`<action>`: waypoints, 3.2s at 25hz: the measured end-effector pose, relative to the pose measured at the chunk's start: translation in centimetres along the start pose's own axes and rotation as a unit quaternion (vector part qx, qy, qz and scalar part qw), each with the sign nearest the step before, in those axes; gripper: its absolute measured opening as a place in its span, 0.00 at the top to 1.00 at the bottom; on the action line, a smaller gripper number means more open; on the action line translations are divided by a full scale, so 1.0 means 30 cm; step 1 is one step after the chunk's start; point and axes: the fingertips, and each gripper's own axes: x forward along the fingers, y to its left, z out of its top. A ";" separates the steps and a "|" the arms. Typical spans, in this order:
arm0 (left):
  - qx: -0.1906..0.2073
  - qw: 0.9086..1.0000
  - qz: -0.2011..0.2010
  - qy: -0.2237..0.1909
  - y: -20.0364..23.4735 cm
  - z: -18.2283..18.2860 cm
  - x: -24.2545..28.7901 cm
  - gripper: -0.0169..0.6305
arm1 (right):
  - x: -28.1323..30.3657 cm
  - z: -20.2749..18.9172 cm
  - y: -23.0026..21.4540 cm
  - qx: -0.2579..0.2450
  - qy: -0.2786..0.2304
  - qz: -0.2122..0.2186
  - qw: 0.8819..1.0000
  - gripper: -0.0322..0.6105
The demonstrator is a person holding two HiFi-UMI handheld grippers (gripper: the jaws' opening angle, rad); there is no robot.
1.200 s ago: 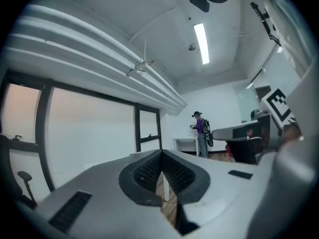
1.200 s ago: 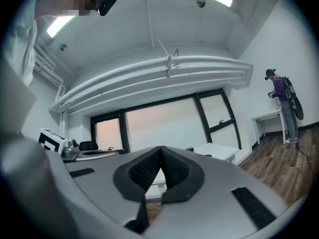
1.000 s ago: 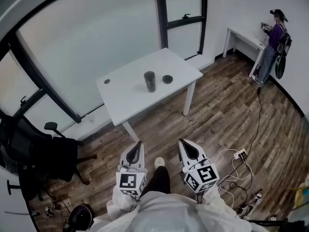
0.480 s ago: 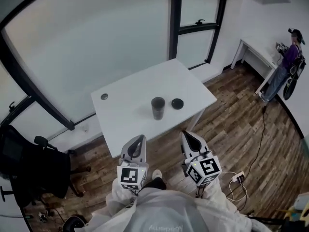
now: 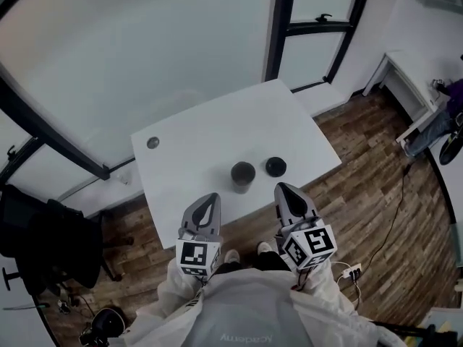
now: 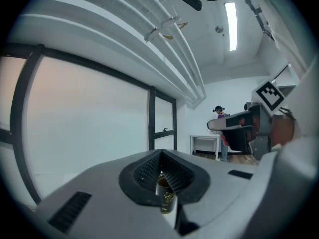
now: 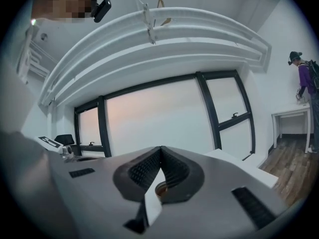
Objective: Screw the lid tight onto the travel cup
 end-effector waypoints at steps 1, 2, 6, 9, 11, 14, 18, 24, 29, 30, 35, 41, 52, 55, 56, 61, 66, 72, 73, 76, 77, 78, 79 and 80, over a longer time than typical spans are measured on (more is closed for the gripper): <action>0.000 1.000 0.010 0.006 0.001 -0.007 0.030 0.97 | 0.031 -0.002 -0.033 0.003 0.003 0.010 1.000 0.92; 0.000 1.000 0.022 0.011 0.003 -0.014 0.056 0.97 | 0.059 -0.005 -0.063 0.006 0.005 0.020 1.000 0.92; -0.007 0.997 0.068 0.024 0.016 -0.050 0.136 0.97 | 0.160 -0.022 -0.161 0.006 0.019 0.066 0.998 0.92; -0.008 0.995 0.095 0.032 0.002 -0.095 0.180 0.97 | 0.206 -0.038 -0.242 0.012 0.029 0.093 0.995 0.92; -0.001 0.993 0.110 0.034 -0.018 -0.125 0.197 0.97 | 0.219 -0.065 -0.297 0.019 0.037 0.106 0.994 0.92; -0.008 0.992 0.115 0.042 -0.050 -0.161 0.214 0.97 | 0.231 -0.122 -0.351 0.029 0.052 0.112 0.992 0.92; -0.022 0.993 0.109 0.048 -0.037 -0.199 0.250 0.96 | 0.282 -0.176 -0.396 0.035 0.062 0.107 0.992 0.92; -0.040 0.996 0.056 0.054 0.021 -0.359 0.315 0.63 | 0.354 -0.290 -0.434 0.039 0.075 0.087 0.993 0.92; -0.060 0.997 0.006 0.048 0.003 -0.489 0.403 0.32 | 0.385 -0.387 -0.486 0.045 0.078 0.064 0.994 0.92; -0.058 0.997 -0.004 0.052 -0.002 -0.531 0.424 0.29 | 0.394 -0.408 -0.496 0.044 0.077 0.060 0.994 0.92; -0.031 0.996 -0.034 0.077 -0.021 -0.717 0.533 0.23 | 0.435 -0.530 -0.545 0.040 0.086 0.041 0.995 0.92; -0.031 0.998 -0.010 0.048 0.010 -0.794 0.653 0.23 | 0.459 -0.608 -0.581 0.039 0.098 0.037 0.994 0.92; 0.004 1.000 -0.019 0.020 -0.022 -0.781 0.753 0.35 | 0.483 -0.704 -0.691 0.016 0.118 0.020 0.993 0.92; -0.007 1.000 -0.014 0.017 -0.012 -0.789 0.748 0.35 | 0.500 -0.750 -0.699 -0.005 0.125 0.010 0.992 0.92; -0.011 1.000 -0.013 0.016 -0.011 -0.792 0.747 0.35 | 0.507 -0.766 -0.701 -0.018 0.129 0.007 0.991 0.91; -0.018 1.000 -0.010 0.023 -0.017 -0.802 0.758 0.35 | 0.552 -0.875 -0.712 -0.060 0.165 0.007 0.984 0.54; 0.011 0.999 -0.019 0.036 -0.022 -0.794 0.759 0.35 | 0.615 -0.975 -0.749 -0.064 0.192 -0.012 0.979 0.31; 0.018 0.999 -0.020 0.037 -0.024 -0.790 0.754 0.35 | 0.670 -1.025 -0.765 -0.073 0.214 -0.003 0.974 0.29; 0.020 0.999 -0.020 0.036 -0.021 -0.792 0.752 0.35 | 0.677 -1.038 -0.761 -0.079 0.220 0.000 0.972 0.29; 0.021 0.999 -0.020 0.036 -0.019 -0.795 0.745 0.35 | 0.687 -1.067 -0.750 -0.093 0.236 0.004 0.967 0.29; 0.019 0.999 -0.020 0.037 -0.020 -0.794 0.745 0.35 | 0.688 -1.067 -0.751 -0.096 0.238 0.006 0.967 0.29; 0.019 0.999 -0.020 0.036 -0.022 -0.792 0.746 0.35 | 0.688 -1.066 -0.752 -0.099 0.239 0.009 0.966 0.29; 0.020 0.999 -0.021 0.034 -0.022 -0.790 0.748 0.35 | 0.689 -1.064 -0.752 -0.101 0.239 0.013 0.966 0.29; 0.023 0.999 -0.021 0.032 -0.021 -0.788 0.750 0.35 | 0.690 -1.063 -0.751 -0.102 0.239 0.017 0.965 0.29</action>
